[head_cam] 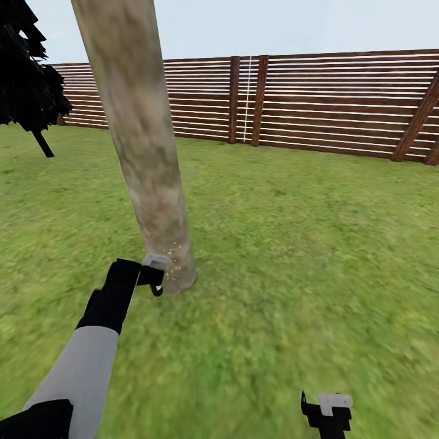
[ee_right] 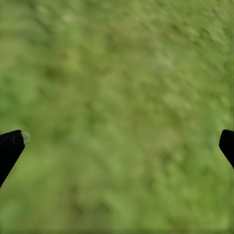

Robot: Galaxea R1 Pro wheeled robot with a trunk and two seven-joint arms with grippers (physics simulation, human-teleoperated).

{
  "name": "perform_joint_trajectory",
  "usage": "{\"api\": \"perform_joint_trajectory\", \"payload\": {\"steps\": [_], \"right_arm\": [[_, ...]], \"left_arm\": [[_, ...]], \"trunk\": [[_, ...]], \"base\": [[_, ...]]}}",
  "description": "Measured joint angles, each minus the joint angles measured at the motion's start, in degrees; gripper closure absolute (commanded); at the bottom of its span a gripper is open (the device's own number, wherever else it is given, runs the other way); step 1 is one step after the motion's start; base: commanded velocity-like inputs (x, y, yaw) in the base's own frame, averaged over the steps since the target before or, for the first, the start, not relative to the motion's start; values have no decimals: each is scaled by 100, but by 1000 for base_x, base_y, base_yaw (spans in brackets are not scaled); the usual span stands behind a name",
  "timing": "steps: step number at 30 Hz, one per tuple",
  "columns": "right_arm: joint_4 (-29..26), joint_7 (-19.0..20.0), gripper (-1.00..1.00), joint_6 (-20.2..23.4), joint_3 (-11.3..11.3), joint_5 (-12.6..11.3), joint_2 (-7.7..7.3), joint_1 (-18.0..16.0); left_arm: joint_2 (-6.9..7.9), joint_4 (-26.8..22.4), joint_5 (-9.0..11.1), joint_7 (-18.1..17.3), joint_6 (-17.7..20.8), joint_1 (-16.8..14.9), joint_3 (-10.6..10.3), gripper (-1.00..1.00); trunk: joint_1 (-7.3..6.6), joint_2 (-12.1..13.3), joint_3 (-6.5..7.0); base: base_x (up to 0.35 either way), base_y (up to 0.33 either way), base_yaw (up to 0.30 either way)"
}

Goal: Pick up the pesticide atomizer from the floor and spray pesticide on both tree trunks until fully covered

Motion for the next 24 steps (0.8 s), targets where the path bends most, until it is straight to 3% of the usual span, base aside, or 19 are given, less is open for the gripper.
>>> {"api": "perform_joint_trajectory", "payload": {"steps": [2, 6, 8, 14, 24], "right_arm": [[1, -1, -100, 0, 0, 0, -2, 1], [0, -1, -100, 0, 1, 0, -2, 0], [0, 5, -100, 0, 7, 1, 7, 0], [0, 6, -100, 0, 9, 0, 15, 0], [7, 8, -100, 0, 6, 9, -2, 0]], "left_arm": [[74, -26, -22, -89, 103, -126, 12, 100], [741, -94, -102, -729, 133, -235, 22, 100], [891, -98, -77, -832, 145, -195, -8, 100], [777, -226, -9, -869, 235, -206, -3, 100], [814, -310, -68, -854, 247, -160, -20, 100]], "trunk": [[0, 0, 0], [0, 0, 0], [0, 0, 0], [0, 0, 0], [0, 0, 0]], "base": [[0, 0, 0], [0, 0, 0], [0, 0, 0], [0, -83, 159], [0, -268, 51]]}}
